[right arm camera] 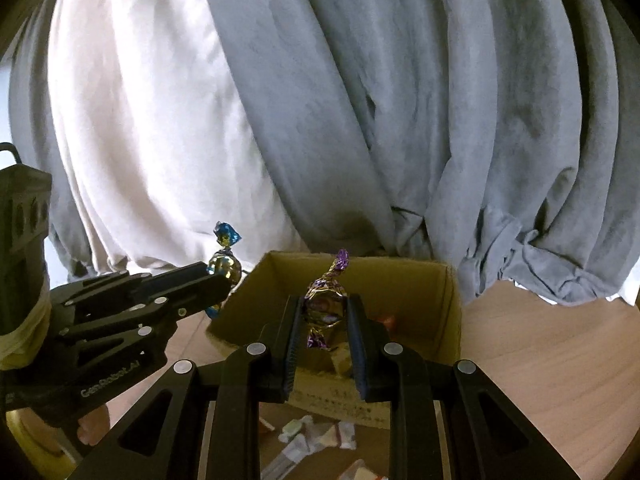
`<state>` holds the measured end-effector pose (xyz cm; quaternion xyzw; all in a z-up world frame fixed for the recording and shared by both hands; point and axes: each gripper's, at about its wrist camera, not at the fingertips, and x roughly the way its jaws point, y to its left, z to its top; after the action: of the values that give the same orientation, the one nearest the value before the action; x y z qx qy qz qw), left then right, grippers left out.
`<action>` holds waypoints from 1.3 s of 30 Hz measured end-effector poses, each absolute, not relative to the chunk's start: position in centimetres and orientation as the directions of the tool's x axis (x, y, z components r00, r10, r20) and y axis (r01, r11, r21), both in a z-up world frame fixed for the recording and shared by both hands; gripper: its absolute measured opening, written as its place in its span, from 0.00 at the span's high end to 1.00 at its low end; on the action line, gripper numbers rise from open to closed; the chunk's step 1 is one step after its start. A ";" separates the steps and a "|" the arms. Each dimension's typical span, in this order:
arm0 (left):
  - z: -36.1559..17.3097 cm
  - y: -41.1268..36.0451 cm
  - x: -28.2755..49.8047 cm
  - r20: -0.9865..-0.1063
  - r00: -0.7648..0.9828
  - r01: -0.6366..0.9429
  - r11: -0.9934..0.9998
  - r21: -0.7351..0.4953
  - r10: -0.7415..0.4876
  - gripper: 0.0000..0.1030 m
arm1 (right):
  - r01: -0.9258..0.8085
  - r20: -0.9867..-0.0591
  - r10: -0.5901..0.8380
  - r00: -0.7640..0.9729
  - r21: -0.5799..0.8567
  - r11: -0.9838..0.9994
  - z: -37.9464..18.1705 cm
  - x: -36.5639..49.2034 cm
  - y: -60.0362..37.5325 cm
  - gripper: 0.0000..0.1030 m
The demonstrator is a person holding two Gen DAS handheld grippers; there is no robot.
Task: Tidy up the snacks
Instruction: 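Carry both candies over the box and open both tools to drop them, then move both tools back toward the remaining snack packets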
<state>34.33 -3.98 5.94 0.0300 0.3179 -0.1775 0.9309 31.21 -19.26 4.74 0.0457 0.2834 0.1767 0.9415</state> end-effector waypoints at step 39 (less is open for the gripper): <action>-4.1 -3.8 26.0 -0.758 0.598 0.391 0.921 -0.007 -0.260 0.53 | -0.166 -0.739 0.318 0.593 0.274 0.947 -5.9 24.0 -19.5 0.62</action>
<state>25.99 -3.81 -4.11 0.0798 0.4092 -0.1826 0.8904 24.02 -19.51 -5.93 0.0885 0.4298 0.1361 0.8882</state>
